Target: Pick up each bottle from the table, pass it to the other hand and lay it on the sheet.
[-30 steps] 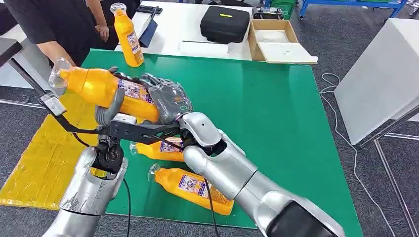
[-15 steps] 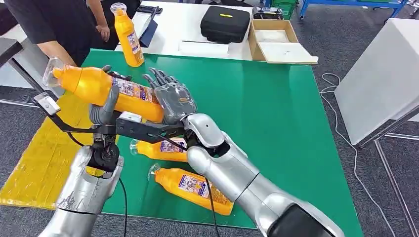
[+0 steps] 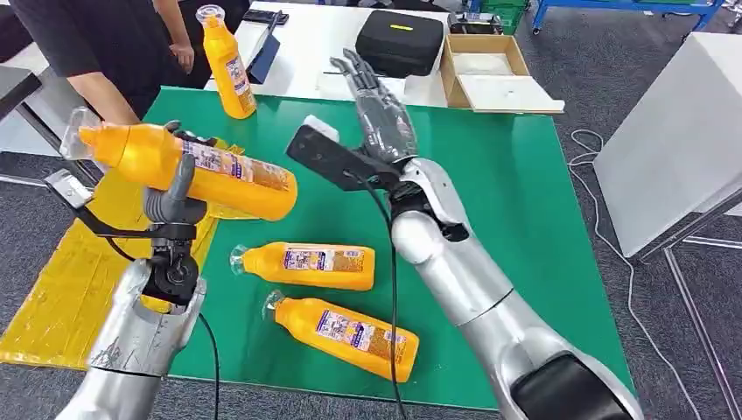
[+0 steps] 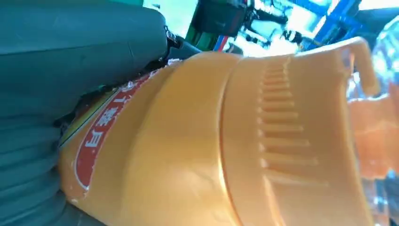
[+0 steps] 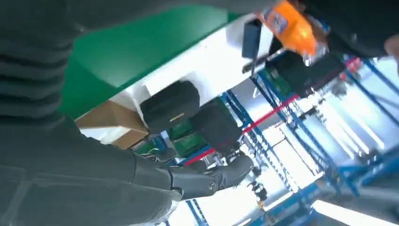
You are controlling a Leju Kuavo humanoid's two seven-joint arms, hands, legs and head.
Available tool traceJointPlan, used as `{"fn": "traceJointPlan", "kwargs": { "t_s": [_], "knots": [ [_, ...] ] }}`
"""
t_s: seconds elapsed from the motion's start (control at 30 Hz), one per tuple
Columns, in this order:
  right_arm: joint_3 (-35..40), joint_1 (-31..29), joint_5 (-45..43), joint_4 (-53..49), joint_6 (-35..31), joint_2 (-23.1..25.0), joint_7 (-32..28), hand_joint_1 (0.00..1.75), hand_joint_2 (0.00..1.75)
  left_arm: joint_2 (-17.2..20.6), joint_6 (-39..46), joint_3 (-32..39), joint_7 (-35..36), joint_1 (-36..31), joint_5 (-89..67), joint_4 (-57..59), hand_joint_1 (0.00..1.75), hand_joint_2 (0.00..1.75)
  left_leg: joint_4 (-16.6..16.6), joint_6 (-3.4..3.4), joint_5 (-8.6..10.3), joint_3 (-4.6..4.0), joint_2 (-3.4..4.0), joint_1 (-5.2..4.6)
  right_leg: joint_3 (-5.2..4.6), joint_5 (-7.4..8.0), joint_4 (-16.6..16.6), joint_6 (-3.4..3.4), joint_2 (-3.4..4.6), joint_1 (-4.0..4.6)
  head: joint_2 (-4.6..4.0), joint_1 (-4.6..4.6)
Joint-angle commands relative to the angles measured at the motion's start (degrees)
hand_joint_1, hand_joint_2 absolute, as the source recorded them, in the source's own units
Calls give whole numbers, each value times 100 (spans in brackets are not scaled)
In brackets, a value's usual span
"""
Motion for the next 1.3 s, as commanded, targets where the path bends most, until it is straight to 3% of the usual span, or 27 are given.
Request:
{"fn": "traceJointPlan", "kwargs": {
  "t_s": [0.03, 0.1, 0.17, 0.27, 0.3, 0.47, 0.5, 0.53, 0.6, 0.83, 0.87, 1.07, 1.17, 1.3],
  "knots": [
    [-692, 91, -319, -1111, 418, -1148, -52, 0, 0, 766, -464, 1210, 105, -952, 271, 2229, 175, 175, 6, -21, -5, 14, 1, 9, 18, -6, 3, -14, -6, 8, 0, 0],
    [-804, 96, -381, -1097, 420, -1319, -66, 0, 0, 875, -529, 1306, 68, -1028, 231, 2500, 175, 175, 2, -20, -1, 14, -2, 7, 19, -7, 2, -13, -19, 6, 0, -2],
    [-916, 204, -491, -1138, 410, -1544, -150, 0, 0, 1013, -78, 1208, -544, -1331, -605, 2967, 175, 175, 2, -18, -1, 12, -2, 8, 16, -6, 0, -12, -15, 8, 0, -2],
    [-933, 311, -707, -1126, 394, -1850, -326, 0, 0, 1103, 2415, 638, -1707, -1742, -2952, 3140, 175, 175, 12, -30, -2, 14, -29, 16, 29, -15, 4, -17, -42, 16, 0, 0],
    [-926, 373, -788, -1164, 399, -1914, -390, 0, 0, 1095, 3214, 514, -1707, -1658, -3666, 2860, 175, 175, 15, -32, -1, 14, -43, 17, 33, -19, 6, -18, -56, 16, 0, -2],
    [-900, 439, -841, -1185, 394, -1970, -426, 0, 0, 1114, 3610, 437, -1707, -1576, -4188, 2760, 175, 175, 17, -36, -4, 17, -46, 18, 39, -22, 8, -20, -60, 17, 0, -2],
    [-705, 572, -937, -1153, 425, -2054, -439, 0, 0, 1080, 4638, 435, -1707, -1361, -6364, 2590, 175, 175, 10, -22, 3, 5, -33, 13, 19, -10, 2, -12, -39, 14, 0, 0],
    [-591, 597, -972, -1099, 508, -2061, -421, 0, 0, 786, 4638, 1222, -1707, -1228, -7985, 2280, 175, 175, 13, -26, 0, 10, -38, 14, 26, -15, 4, -15, -45, 15, 0, 2],
    [-307, 604, -1128, -828, 943, -2023, -375, 0, 0, 413, 4638, 1769, -1707, -1109, -9363, 2107, 175, 175, -1, -25, -3, 25, -7, 3, 31, -4, -7, -17, -9, 4, 0, -2],
    [406, 727, -1171, -514, 1127, -2068, -484, 0, 0, 396, 4638, 2016, -1707, -721, -10429, 1946, 175, 175, -6, -28, -5, 25, 17, 2, 30, 2, -9, -23, 8, 2, 0, 0],
    [477, 778, -1159, -578, 1119, -2112, -490, 0, 175, 391, 4638, 2020, -1707, -682, -10477, 1929, 175, 175, -7, -18, 0, 14, 17, 0, 17, 8, -8, -24, 3, -2, 0, -2],
    [1391, 1805, -662, -1960, 1024, -2383, -364, 0, 175, 206, 4638, 2510, -1707, -46, -11439, 1577, 175, 175, -20, -29, -11, 48, 18, 10, 48, -4, -22, -30, 2, 10, 0, -2],
    [1391, 1805, -662, -1960, 1024, -2383, -364, 0, 175, 206, 4638, 2510, -1707, -46, -11439, 1577, 175, 175, -4, -20, -6, 10, 19, 9, 10, 1, -4, -26, 3, 11, 0, 0],
    [1942, 2354, 333, -2347, 824, -1916, 135, 0, 175, 43, 4638, 2797, -1707, 21, -11919, 1652, 175, 175, -7, -26, -5, 0, 12, 9, -4, 1, -5, -29, -3, 11, 0, -2]
  ]
}}
